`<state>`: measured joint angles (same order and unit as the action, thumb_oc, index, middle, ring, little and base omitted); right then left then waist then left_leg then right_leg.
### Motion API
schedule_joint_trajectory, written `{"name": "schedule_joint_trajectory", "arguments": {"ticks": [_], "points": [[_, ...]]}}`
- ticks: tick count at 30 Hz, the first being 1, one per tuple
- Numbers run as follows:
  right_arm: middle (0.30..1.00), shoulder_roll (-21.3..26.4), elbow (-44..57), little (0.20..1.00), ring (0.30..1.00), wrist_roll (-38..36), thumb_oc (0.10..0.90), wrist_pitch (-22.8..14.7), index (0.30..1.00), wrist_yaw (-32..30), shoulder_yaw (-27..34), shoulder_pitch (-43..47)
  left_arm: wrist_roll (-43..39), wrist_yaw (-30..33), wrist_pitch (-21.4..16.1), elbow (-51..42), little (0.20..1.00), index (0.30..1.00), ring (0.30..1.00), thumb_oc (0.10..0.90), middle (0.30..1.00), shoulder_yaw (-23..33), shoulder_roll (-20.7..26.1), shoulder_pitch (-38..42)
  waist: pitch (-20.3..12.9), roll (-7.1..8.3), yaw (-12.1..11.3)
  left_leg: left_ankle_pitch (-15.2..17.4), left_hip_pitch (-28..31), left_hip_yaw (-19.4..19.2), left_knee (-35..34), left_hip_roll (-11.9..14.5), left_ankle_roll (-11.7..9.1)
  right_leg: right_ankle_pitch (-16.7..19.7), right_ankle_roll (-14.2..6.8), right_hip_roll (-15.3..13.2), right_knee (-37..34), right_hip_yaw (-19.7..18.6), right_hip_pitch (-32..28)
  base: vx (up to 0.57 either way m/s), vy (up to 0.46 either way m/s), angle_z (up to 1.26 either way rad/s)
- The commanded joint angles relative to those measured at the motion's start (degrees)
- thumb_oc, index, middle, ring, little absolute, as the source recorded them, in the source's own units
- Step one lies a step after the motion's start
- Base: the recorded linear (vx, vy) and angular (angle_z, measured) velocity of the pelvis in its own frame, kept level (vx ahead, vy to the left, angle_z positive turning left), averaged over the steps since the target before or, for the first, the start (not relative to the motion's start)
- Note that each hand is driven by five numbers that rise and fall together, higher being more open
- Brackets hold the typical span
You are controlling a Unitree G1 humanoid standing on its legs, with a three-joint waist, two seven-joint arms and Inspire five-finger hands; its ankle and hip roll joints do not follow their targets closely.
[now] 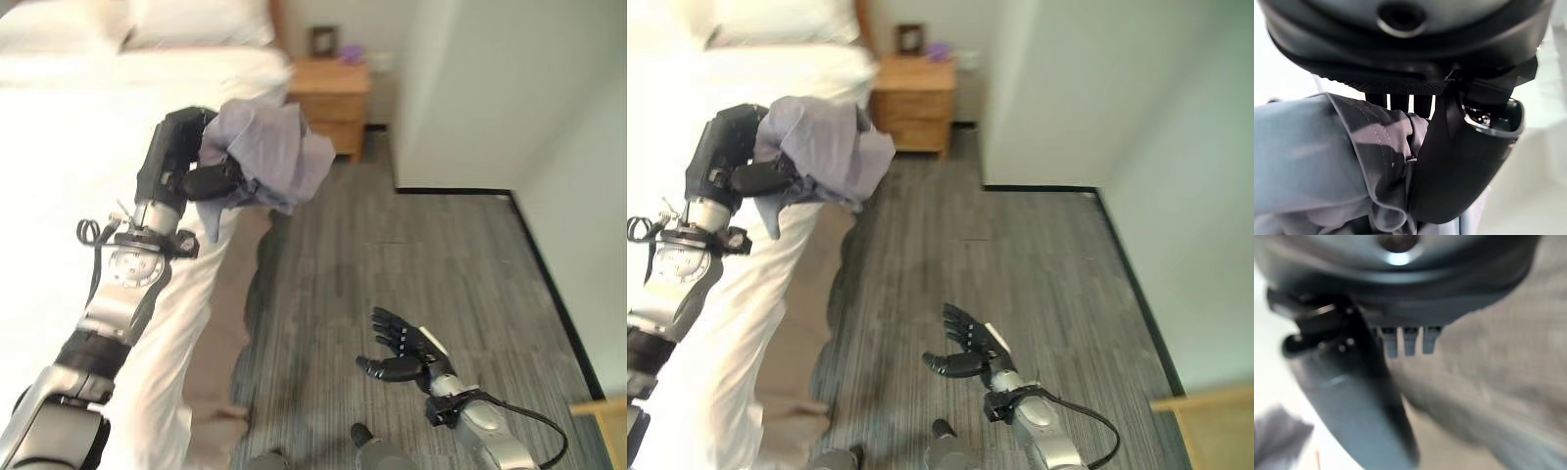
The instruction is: Pick up bed clothes into laundry basket.
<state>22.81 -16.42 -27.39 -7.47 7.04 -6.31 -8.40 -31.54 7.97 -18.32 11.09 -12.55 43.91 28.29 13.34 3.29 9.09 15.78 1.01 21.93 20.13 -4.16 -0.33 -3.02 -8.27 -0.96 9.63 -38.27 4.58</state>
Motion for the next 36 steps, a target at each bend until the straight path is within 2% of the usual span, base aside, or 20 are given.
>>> {"name": "schedule_joint_trajectory", "arguments": {"ticks": [1,2,4,7,10,11,12,14,17,20,22,23,24,25,26,27,28,29,30,36], "points": [[0.9,2.0,4.7,0.9,0.9,-1.48,0.8,-5.4,0.9,-3.66,1.7,-2.66,-3.39,-0.44,-7.28,-6.74,0.3,0.3,0.3,0.4,0.3,9.18,-2.23,-0.77,-1.45,-3.73,1.84,-0.95,6.01,-8.48,-8.68,2.17,-1.55,8.69,-6.73,-0.41,0.79,7.67,8.4,-0.16,0.225,-1.9],[0.9,0.52,4.31,0.9,0.9,-2.24,0.8,-6.19,0.9,-4.51,2.92,-3.35,-4.07,0.11,-7.6,-6.86,0.3,0.3,0.3,0.4,0.3,9.57,-3.72,-2.73,-0.48,-3.8,1.77,-0.52,6.55,-10.85,-8.42,2.03,-0.76,8.9,-6.73,-1.22,1.57,12.49,10.26,-0.19,0.201,-2.61],[0.9,-0.18,4.53,0.9,0.9,-2.74,0.8,-6.24,0.9,-4.24,4.14,-5.16,-4.64,-1.27,-6.14,-8.34,0.3,0.3,0.3,0.4,0.3,10.3,-4.25,-4.1,1.16,-4.08,2.29,-1.97,6.32,-14.16,-8.63,2.48,0.14,7.05,-5.97,0.76,9.32,19.46,12.5,-0.32,0.194,-1.7],[0.9,-0.39,5.58,0.9,0.9,-0.91,0.8,-6.74,0.9,-5.48,7.01,-7.28,-4.18,-1.79,-4.93,-11.12,0.3,0.3,0.3,0.4,0.3,12.75,-6.85,-8.69,1.7,-6.13,1.19,-4.25,5.01,-20.94,-9.44,4.38,1.49,2.35,-0.81,-5.65,23.42,34.81,14.26,-0.39,0.18,-1.41],[0.9,-0.73,5.75,0.9,0.9,0.13,0.8,-6.94,0.9,-6.41,8.67,-7.41,-4.28,-1.97,-4.61,-12.69,0.3,0.3,0.3,0.4,0.3,14.51,-9.0,-11.95,0.95,-6.72,0.92,-4.99,5.24,-23.63,-11.05,4.28,1.86,1.26,-0.45,-6.5,26.47,36.92,12.58,-0.17,0.107,-0.76],[0.9,-0.85,6.17,0.9,0.9,0.98,0.8,-7.37,0.9,-7.27,9.36,-6.96,-4.38,-1.33,-4.91,-13.76,0.3,0.3,0.3,0.4,0.3,16.07,-9.99,-13.41,0.8,-7.2,0.06,-5.27,4.97,-26.0,-11.13,4.42,2.58,0.09,-0.16,-8.48,31.04,41.34,11.33,-0.22,0.097,-1.02],[0.9,-1.0,6.82,0.9,0.9,2.16,0.8,-7.54,0.9,-8.3,9.25,-5.41,-4.94,-1.38,-4.69,-15.52,0.3,0.3,0.3,0.4,0.3,18.06,-11.74,-16.13,-0.29,-6.9,-1.83,-5.79,4.2,-29.55,-11.94,4.13,3.03,-0.36,-0.1,-11.46,29.79,45.86,7.39,-0.27,0.074,-1.14],[0.9,-1.16,7.41,0.9,0.9,2.78,0.8,-7.65,0.9,-8.66,8.9,-4.02,-4.14,-1.05,-4.44,-16.67,0.3,0.3,0.3,0.4,0.3,19.92,-12.11,-18.62,-1.67,-6.37,-4.37,-6.06,3.49,-32.74,-12.68,4.14,2.94,-1.63,-0.57,-14.33,23.78,50.02,1.89,-0.21,-0.065,-1.67],[0.9,-1.62,8.4,0.9,0.9,2.77,0.8,-7.64,0.9,-8.27,8.29,-3.04,-3.8,-1.02,-4.15,-17.97,0.3,0.3,0.3,0.4,0.3,22.78,-13.17,-22.79,-3.82,-4.94,-7.39,-6.57,1.37,-37.16,-12.43,4.15,2.21,-3.27,-1.33,-14.57,9.06,53.53,-4.19,-0.14,-0.17,-1.05],[0.9,-1.62,8.97,0.9,0.9,1.94,0.8,-7.7,0.9,-7.59,7.02,-2.78,-4.62,-0.98,-4.42,-17.85,0.3,0.3,0.3,0.4,0.3,24.3,-15.07,-25.18,-4.02,-4.45,-8.31,-7.18,-1.87,-40.35,-9.64,6.57,0.84,-3.53,-1.49,-12.48,-0.6,52.28,-6.85,-0.1,-0.181,-1.1],[0.9,-0.84,11.9,0.9,0.9,0.83,0.8,-7.52,0.9,-6.05,6.43,-3.82,-4.56,-1.39,-3.85,-17.2,0.3,0.3,0.3,0.4,0.3,24.09,-16.02,-25.83,-3.37,-3.35,-8.58,-10.57,-4.61,-42.16,-6.72,10.15,-2.15,-4.28,0.39,-9.67,-5.11,50.96,-8.48,-0.08,-0.299,-0.45],[0.9,-0.84,12.0,0.9,0.9,0.81,0.8,-7.45,0.9,-6.02,6.46,-3.94,-4.51,-1.36,-3.81,-17.25,0.3,0.3,0.3,0.4,0.3,24.06,-16.03,-25.89,-3.2,-3.4,-8.45,-10.23,-4.52,-41.95,-6.3,10.27,-2.27,-4.43,0.4,-9.58,-5.23,51.15,-8.91,-0.07,-0.303,-0.44],[0.9,0.44,12.42,0.9,0.9,0.47,0.8,-7.28,0.9,-4.85,7.11,-4.87,-2.97,-2.07,-3.6,-17.03,0.3,0.3,0.3,0.4,0.3,24.32,-15.24,-26.34,-2.27,-2.74,-8.39,-12.57,-5.73,-38.59,-3.47,11.21,-3.94,-4.66,1.83,-8.0,-7.73,49.82,-10.52,-0.01,-0.149,-0.41],[0.9,1.3,12.5,0.9,0.9,1.07,0.8,-7.27,0.9,-4.65,6.76,-4.83,-2.92,-1.86,-3.75,-17.12,0.3,0.3,0.3,0.4,0.3,24.39,-15.5,-26.45,-1.53,-2.69,-9.62,-14.03,-6.1,-31.8,-3.06,9.4,-5.05,-4.73,2.27,-7.47,-7.08,48.18,-10.01,-0.03,-0.148,-0.24],[0.9,1.31,12.5,0.9,0.9,1.07,0.8,-7.26,0.9,-4.65,6.78,-4.79,-2.91,-1.85,-3.75,-17.12,0.3,0.3,0.3,0.4,0.3,24.39,-15.52,-26.41,-1.63,-2.67,-9.57,-14.38,-6.22,-31.76,-3.34,9.34,-5.05,-4.58,2.32,-7.49,-7.08,48.22,-9.8,0.0,-0.082,-0.36],[0.9,1.9,11.05,0.9,0.9,0.1,0.8,-7.09,0.9,-4.39,6.49,-3.83,-2.92,-1.6,-3.67,-17.46,0.3,0.3,0.3,0.4,0.3,25.18,-17.24,-28.38,-0.81,-2.1,-12.68,-11.66,-6.56,-15.85,-4.73,3.14,-5.27,-4.43,2.22,-6.99,-6.36,44.33,-8.63,-0.01,-0.072,-0.68],[0.9,1.93,11.02,0.9,0.9,0.09,0.8,-7.1,0.9,-4.38,6.47,-3.8,-2.9,-1.58,-3.64,-17.53,0.3,0.3,0.3,0.4,0.3,25.21,-17.27,-28.4,-0.94,-2.05,-12.55,-11.98,-6.7,-15.75,-4.98,3.06,-5.26,-4.28,2.2,-7.07,-6.4,44.44,-8.46,-0.01,-0.115,-0.95],[0.9,1.91,10.58,0.9,0.9,-2.06,0.8,-7.17,0.9,-4.28,7.64,-3.52,-1.69,-0.96,-3.57,-17.63,0.3,0.3,0.3,0.4,0.3,27.14,-16.81,-30.57,-1.35,-2.31,-12.16,-10.23,-5.94,-12.22,-9.33,2.53,-3.97,-3.66,2.04,-6.02,-6.23,42.18,-6.5,-0.06,-0.012,-1.57],[0.9,2.13,9.07,0.9,0.9,-1.85,0.8,-8.01,0.9,-5.07,7.94,-1.31,-1.3,-0.69,-3.87,-16.38,0.3,0.3,0.3,0.4,0.3,27.64,-16.56,-31.32,-1.86,-2.71,-11.85,-10.37,-5.29,-12.36,-11.86,2.27,-2.64,-2.97,2.22,-4.9,-6.46,40.51,-4.78,-0.05,-0.012,-1.17],[0.9,-0.01,8.32,0.9,0.9,-4.08,0.8,-7.87,0.9,-4.25,7.05,-0.38,-0.31,-1.24,-3.79,-17.25,0.3,0.3,0.3,0.4,0.3,28.24,-17.32,-32.6,-2.0,-2.74,-11.91,-9.46,-4.48,-13.92,-12.32,1.83,-1.27,-2.91,2.51,-4.42,-6.51,38.26,-4.34,0.03,0.069,-0.48]]}}
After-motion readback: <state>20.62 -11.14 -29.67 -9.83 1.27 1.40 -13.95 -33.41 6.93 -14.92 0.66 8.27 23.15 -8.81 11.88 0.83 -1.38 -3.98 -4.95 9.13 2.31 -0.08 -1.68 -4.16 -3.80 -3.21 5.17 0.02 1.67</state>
